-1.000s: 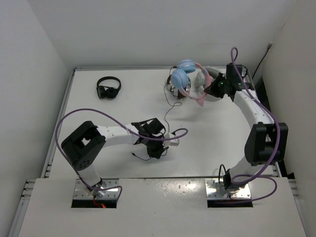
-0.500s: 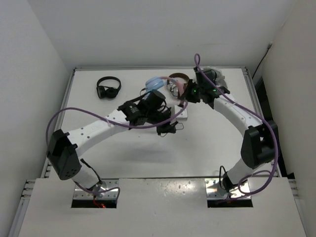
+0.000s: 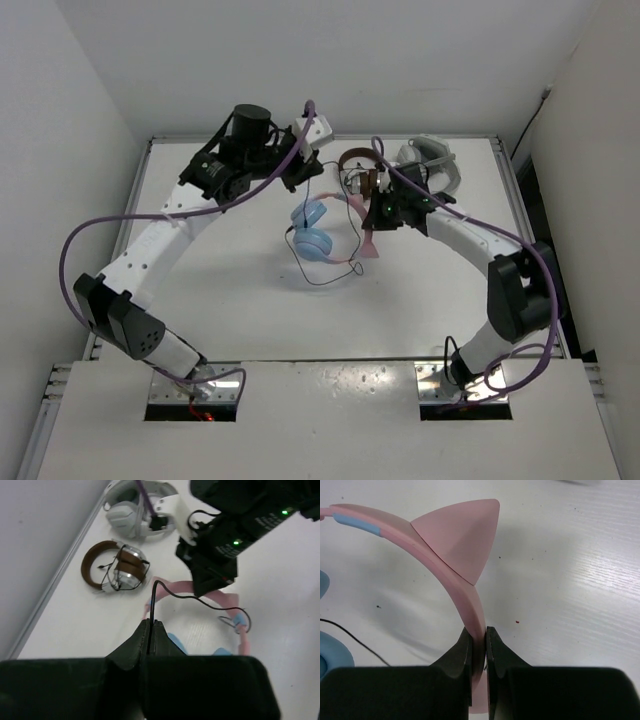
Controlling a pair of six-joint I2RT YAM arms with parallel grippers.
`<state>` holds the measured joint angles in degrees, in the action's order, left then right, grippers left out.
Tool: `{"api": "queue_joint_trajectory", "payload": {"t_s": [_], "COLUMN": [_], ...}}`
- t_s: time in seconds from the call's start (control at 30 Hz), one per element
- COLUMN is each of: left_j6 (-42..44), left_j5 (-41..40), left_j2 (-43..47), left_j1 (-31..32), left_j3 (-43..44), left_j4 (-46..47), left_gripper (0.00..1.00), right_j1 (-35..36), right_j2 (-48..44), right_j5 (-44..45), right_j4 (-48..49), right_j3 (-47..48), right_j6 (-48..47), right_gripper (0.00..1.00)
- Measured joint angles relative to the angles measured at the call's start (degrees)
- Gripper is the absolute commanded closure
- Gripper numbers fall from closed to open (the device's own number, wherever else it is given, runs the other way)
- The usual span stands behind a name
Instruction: Wrap the headphones
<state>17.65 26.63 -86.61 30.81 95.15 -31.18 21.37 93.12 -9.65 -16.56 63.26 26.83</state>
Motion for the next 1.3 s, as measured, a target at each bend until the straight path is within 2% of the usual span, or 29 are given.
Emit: {"api": "queue_joint_trajectory", "payload": {"t_s": [0.23,0.43,0.87,1.3], "left_j6": [0.0,-0.5,-0.8,0.1], "left_j5": [-2.9,-4.1,-9.5,-13.2], "left_j2": [-1.0,-6.8,-13.9,-14.6], "left_j1": [-7.2,-13.9,-20.1,-21.5], "left_j3": [0.1,1.9,-0.7,-17.9], "left_j4": [2.0,4.3,9.2,13.3], "left_gripper": [1.0,1.0,1.0,1.0], "right_j1": [1.6,2.0,2.1,-3.0], "right_j2": [-2.2,-4.0,-4.5,-4.5], "right_j5": [-0.2,-1.6,-11.5,-20.4], "right_j4": [0.0,0.0,-1.2,-2.0], "right_j3": [-3.1,-3.3,-2.9,5.1], "right_j6": [-3.8,-5.5,-7.0,-3.1], "right_gripper": [1.0,1.0,1.0,1.0]}}
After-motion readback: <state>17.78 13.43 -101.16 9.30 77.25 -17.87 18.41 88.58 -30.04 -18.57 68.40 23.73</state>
